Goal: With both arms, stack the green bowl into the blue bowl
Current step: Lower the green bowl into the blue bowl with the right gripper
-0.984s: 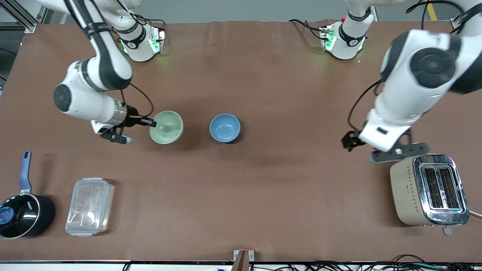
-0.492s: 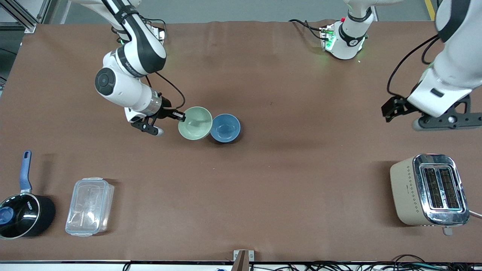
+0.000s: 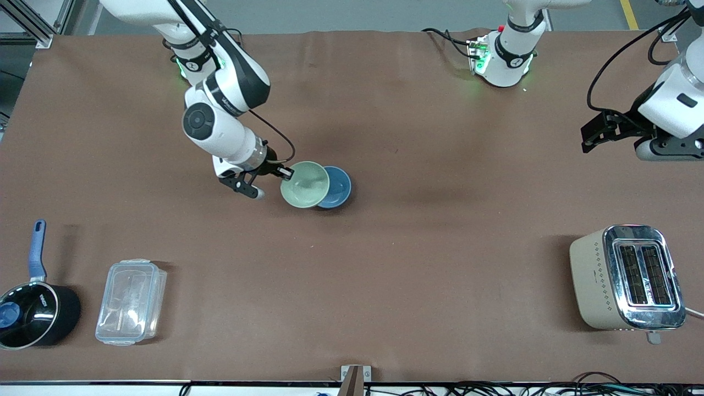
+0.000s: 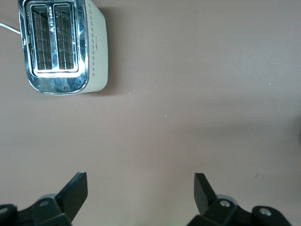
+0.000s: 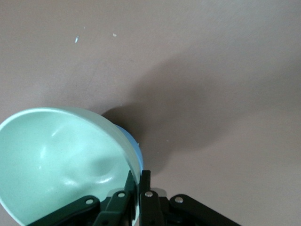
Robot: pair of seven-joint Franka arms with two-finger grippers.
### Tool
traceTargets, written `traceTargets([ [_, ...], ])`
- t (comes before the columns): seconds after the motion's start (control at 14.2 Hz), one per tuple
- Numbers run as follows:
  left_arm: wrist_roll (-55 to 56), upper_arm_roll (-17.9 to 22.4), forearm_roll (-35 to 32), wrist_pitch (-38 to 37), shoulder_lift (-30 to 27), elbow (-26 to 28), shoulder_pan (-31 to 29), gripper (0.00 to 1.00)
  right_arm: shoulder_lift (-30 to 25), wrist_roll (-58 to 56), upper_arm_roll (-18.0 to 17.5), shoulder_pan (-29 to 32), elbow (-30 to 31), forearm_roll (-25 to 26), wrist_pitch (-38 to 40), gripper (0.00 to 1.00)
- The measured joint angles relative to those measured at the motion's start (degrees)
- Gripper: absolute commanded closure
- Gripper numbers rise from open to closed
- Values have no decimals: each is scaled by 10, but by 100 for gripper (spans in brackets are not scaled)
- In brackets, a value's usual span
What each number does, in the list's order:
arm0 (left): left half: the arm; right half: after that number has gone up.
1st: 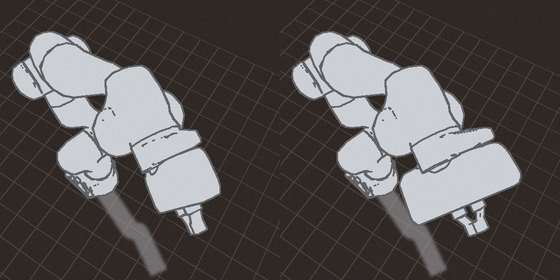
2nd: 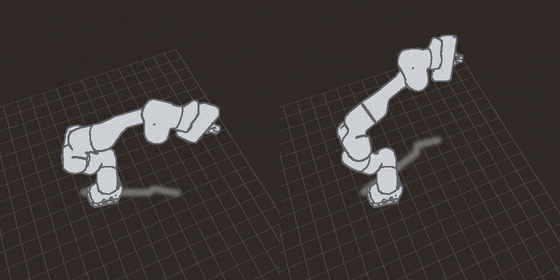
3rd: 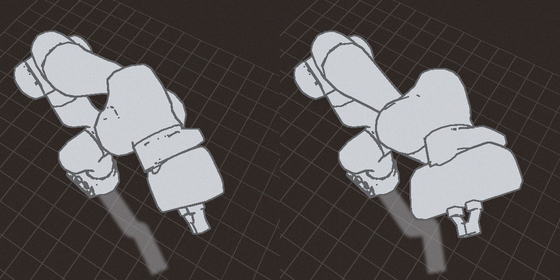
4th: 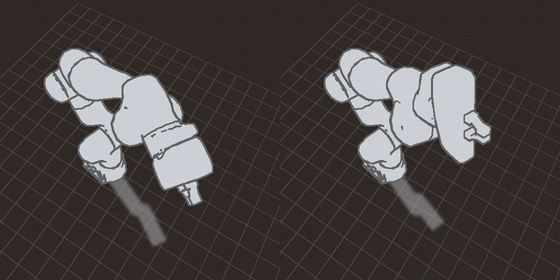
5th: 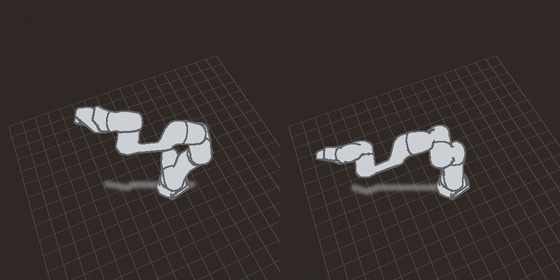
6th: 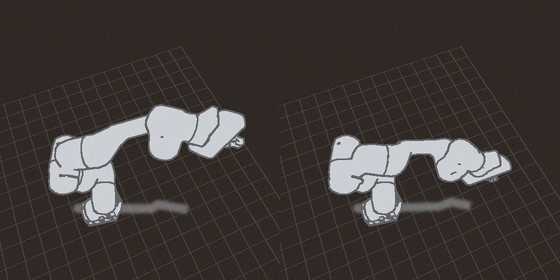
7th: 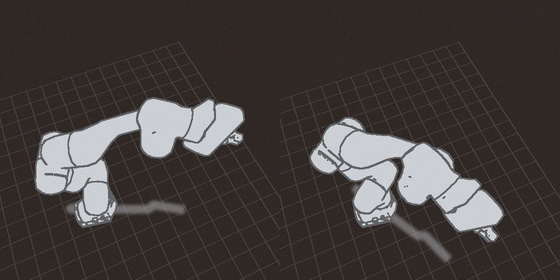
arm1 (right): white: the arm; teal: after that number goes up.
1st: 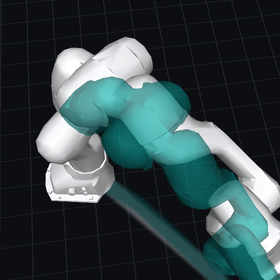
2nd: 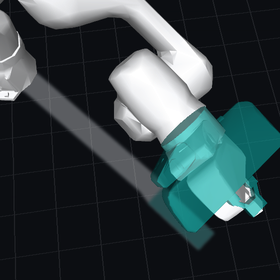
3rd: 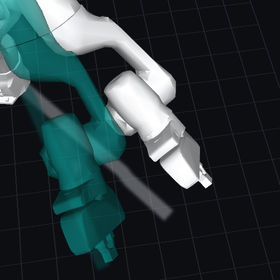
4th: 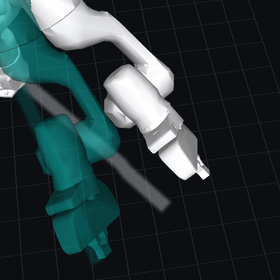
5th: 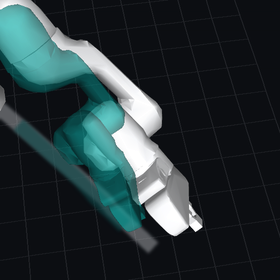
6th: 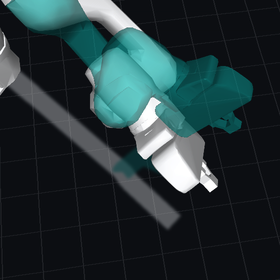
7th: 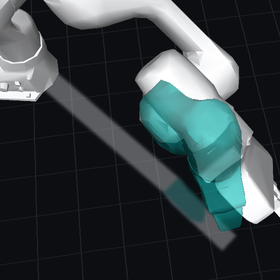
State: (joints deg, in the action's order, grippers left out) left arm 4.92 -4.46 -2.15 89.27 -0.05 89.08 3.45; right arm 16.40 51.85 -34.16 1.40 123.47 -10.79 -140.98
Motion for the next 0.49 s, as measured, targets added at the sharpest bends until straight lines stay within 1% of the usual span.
traceTargets([
  [0.14, 0, 0, 6, 0, -4, 2, 0, 0, 22, 31, -9, -6, -4, 24, -16, 100],
  [0.35, 0, -1, 11, 2, -6, 7, 0, 0, 45, 63, -13, -14, -10, 66, -18, 100],
  [0.49, 0, -2, 11, 2, -7, 11, 1, 0, 55, 76, -14, -19, -12, 80, -20, 100],
])
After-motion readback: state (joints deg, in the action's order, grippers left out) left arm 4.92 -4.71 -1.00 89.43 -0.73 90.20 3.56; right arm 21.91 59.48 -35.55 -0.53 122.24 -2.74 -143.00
